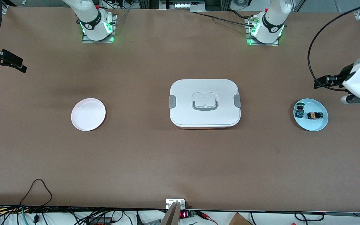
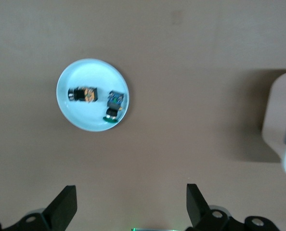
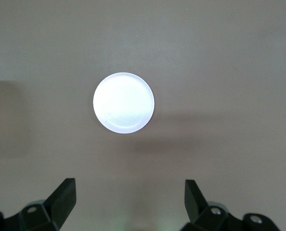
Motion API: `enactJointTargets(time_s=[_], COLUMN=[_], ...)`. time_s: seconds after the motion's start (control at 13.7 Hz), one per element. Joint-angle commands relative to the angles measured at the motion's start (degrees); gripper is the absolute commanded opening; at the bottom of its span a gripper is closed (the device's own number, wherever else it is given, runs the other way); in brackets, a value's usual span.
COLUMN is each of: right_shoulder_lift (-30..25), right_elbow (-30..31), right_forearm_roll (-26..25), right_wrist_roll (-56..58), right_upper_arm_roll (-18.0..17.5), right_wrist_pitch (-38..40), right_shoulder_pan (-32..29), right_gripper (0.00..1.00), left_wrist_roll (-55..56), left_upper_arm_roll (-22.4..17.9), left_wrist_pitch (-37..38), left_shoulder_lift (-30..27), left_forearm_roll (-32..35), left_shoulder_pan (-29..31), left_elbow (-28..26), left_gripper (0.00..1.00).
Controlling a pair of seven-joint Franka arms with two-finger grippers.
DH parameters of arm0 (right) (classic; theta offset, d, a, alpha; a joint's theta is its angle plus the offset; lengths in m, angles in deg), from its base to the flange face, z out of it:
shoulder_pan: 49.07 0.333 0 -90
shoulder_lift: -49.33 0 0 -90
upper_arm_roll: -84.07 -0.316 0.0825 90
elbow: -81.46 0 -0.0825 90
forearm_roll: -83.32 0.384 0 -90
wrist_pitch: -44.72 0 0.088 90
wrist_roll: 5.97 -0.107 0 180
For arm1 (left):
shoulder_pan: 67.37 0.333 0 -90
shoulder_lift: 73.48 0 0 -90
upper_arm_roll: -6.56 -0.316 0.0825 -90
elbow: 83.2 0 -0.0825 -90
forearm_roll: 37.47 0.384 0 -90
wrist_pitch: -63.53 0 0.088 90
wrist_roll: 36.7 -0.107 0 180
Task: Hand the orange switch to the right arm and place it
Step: 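Lower the left gripper over the orange switch on the blue plate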
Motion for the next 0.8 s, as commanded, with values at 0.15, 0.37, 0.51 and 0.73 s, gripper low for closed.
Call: enactJointTargets(time_s=[0.15, 0.37, 0.51, 0.73], right_shoulder_lift=[-0.2, -0.1, -0.1, 0.0], right_elbow=[-0.8, -0.8, -0.8, -0.8], right_forearm_roll=[-0.8, -0.8, -0.8, -0.8], right_wrist_roll=[-0.5, -0.5, -0.5, -0.6], right_upper_arm_roll=[-0.7, -0.7, -0.7, -0.7], right_wrist_pitch=[1.2, 1.2, 1.2, 1.2], right_shoulder_pan=[-0.7, -0.7, -0.7, -0.7], right_gripper=[1.0, 1.0, 1.0, 1.0], left_wrist_roll=[-1.4, -4.0, -6.5, -10.6], left_upper_arm_roll=[0.1, 0.1, 0.1, 0.1], left_wrist_pitch=[-3.4, -12.9, -20.7, -34.9], left_shoulder_lift=[6.2, 8.0, 9.0, 10.2], left_forearm_roll=[3.0, 3.3, 3.3, 3.3], left_shoulder_pan=[5.5, 8.0, 9.6, 12.0], left_elbow=[0.9, -3.8, -7.6, -14.8], left_gripper=[1.0, 1.0, 1.0, 1.0])
